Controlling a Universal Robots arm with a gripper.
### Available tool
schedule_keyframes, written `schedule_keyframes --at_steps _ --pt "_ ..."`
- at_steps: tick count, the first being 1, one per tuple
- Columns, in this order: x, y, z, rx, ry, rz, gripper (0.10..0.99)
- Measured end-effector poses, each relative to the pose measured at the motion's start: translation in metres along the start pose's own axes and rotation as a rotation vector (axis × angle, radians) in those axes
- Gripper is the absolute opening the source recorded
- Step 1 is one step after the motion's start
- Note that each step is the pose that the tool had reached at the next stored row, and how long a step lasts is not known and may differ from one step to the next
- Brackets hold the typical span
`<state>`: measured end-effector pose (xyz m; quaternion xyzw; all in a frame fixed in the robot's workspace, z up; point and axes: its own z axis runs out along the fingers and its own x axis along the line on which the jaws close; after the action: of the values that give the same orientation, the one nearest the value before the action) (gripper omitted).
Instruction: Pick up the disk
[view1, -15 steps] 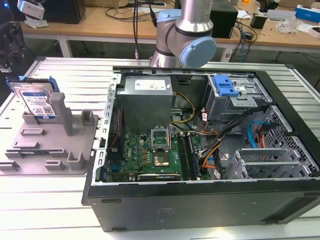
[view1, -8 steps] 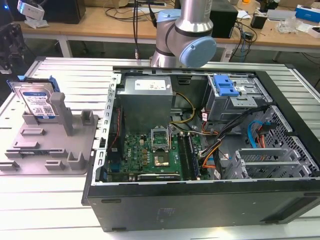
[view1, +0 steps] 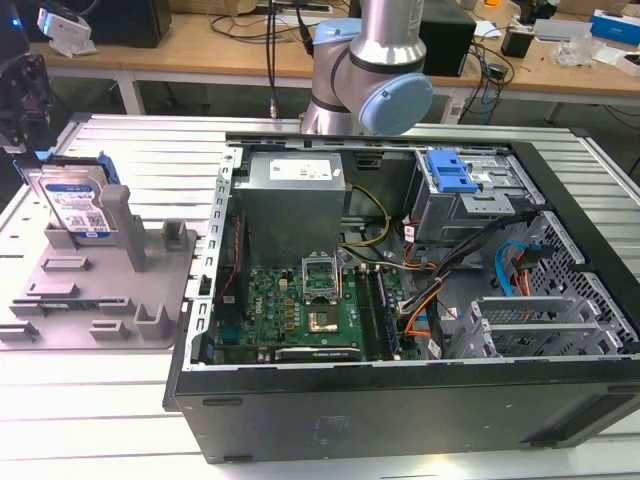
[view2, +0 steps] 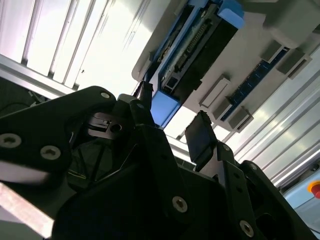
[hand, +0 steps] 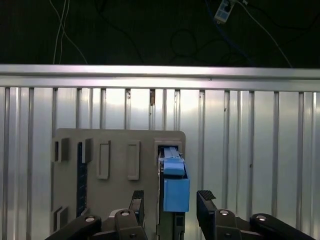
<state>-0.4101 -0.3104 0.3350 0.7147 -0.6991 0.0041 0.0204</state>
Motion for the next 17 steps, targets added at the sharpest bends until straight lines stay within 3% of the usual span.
schedule_keyframes --at_steps 17 --pt "-0.0005 0.0013 0.0131 0.000 0.0001 0.000 0.541"
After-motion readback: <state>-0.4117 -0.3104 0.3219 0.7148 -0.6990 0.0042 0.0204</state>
